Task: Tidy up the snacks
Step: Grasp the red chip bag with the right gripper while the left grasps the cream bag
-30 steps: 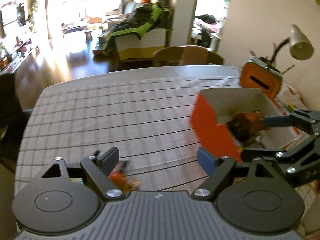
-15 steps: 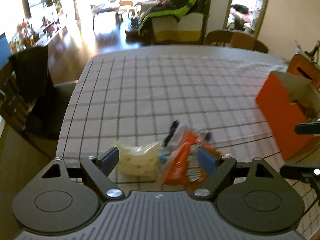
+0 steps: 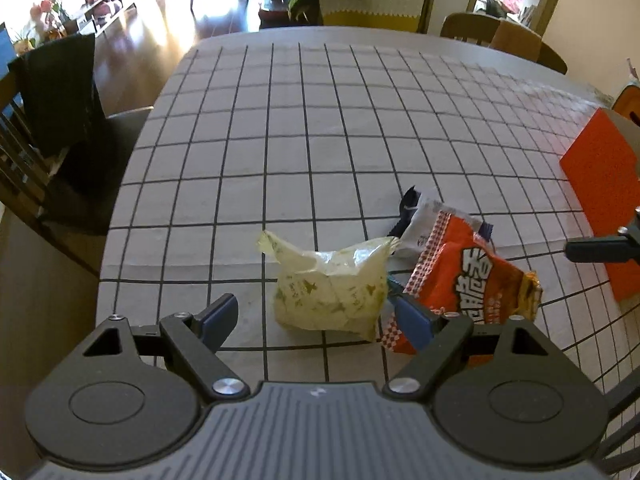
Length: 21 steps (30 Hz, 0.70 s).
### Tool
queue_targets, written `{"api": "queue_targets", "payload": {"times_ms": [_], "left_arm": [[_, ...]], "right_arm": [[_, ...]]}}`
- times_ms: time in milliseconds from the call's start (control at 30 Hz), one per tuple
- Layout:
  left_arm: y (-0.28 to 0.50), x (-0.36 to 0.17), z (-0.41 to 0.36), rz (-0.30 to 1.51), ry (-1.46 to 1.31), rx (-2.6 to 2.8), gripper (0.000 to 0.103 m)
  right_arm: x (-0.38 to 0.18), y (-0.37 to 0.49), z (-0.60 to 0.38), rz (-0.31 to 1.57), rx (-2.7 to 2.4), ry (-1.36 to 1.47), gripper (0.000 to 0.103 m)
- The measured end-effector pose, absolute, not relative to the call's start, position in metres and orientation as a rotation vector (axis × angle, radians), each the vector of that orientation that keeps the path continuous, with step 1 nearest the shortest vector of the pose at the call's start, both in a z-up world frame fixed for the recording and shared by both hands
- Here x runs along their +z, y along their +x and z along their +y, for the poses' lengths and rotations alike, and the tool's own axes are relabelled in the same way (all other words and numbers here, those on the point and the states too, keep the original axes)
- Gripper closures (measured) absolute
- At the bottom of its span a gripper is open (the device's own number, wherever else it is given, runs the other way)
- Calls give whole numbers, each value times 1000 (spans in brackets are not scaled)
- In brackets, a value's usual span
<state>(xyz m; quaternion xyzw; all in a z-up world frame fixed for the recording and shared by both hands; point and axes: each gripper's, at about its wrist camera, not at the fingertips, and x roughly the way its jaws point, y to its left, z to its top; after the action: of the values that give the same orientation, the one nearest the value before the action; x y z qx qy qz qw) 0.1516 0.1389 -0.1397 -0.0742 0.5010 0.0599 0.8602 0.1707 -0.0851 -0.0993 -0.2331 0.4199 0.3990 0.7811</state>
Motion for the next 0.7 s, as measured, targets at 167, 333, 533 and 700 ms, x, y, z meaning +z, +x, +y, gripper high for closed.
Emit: {"api": "queue_targets", "payload": {"times_ms": [167,333,533,700], "left_arm": [[160,-147,144,1080,-185,133,17],[167,-152,146,1087,-202,125,17],[170,-155,149,1091,-230,122,18],[170,-155,151,1087,-247,110,35]], "right_arm": [[-116,171,-61,904,880,-597,1],[-126,177,-49,923,875,-628,5],[-133,181,-43,957,860,-634,22],[-133,179,-45,954,852,-626,29]]}}
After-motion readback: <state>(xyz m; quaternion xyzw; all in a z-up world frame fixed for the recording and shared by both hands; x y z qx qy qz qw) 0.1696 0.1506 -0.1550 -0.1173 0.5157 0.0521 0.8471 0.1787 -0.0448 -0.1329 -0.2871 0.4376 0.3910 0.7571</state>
